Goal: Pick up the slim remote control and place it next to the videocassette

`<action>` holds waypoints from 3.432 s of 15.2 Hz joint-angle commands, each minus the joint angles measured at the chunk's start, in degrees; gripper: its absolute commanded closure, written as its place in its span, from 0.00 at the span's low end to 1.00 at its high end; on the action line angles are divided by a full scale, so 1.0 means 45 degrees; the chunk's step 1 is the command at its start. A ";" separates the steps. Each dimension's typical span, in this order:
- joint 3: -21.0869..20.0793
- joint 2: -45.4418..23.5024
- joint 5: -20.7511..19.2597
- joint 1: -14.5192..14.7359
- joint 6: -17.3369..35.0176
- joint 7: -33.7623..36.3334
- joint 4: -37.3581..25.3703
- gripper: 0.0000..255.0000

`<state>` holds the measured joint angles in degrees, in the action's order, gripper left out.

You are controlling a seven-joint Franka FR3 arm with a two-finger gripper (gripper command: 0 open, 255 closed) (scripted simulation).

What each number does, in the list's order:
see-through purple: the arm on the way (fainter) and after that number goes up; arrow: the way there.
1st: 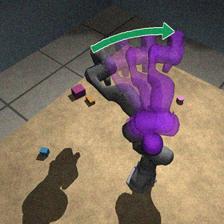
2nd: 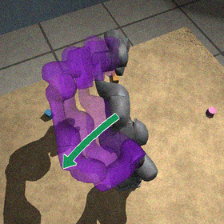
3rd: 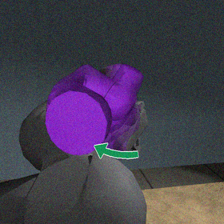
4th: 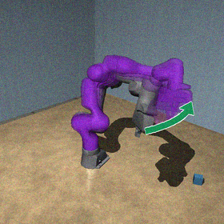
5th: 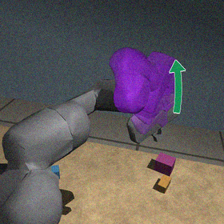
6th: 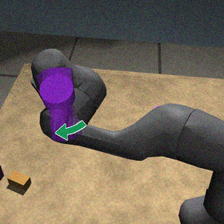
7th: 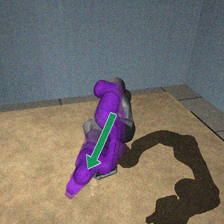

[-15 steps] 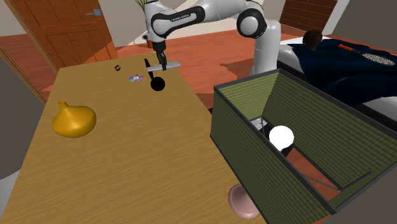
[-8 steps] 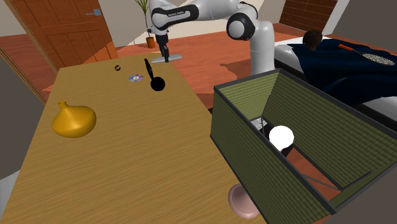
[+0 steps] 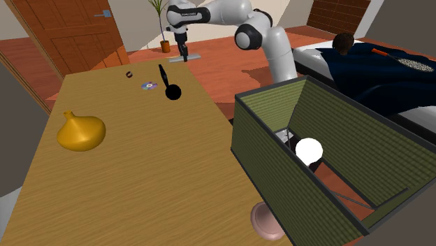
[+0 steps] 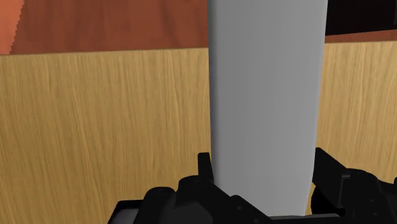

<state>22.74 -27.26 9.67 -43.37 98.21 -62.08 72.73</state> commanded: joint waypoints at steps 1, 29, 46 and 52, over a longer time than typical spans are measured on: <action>0.0031 -0.1264 0.0440 -0.0931 -0.0735 -0.0661 -0.1953 1.00; -0.0222 -0.1794 0.0740 -0.0568 0.3745 -0.0988 0.2079 1.00; -0.0216 -0.1767 0.0729 -0.0564 0.3688 -0.0978 0.2048 0.00; -0.0121 -0.1407 0.0570 -0.0563 0.2709 -0.0869 0.1404 0.00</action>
<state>22.19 -33.59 12.25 -45.89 110.58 -66.01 79.19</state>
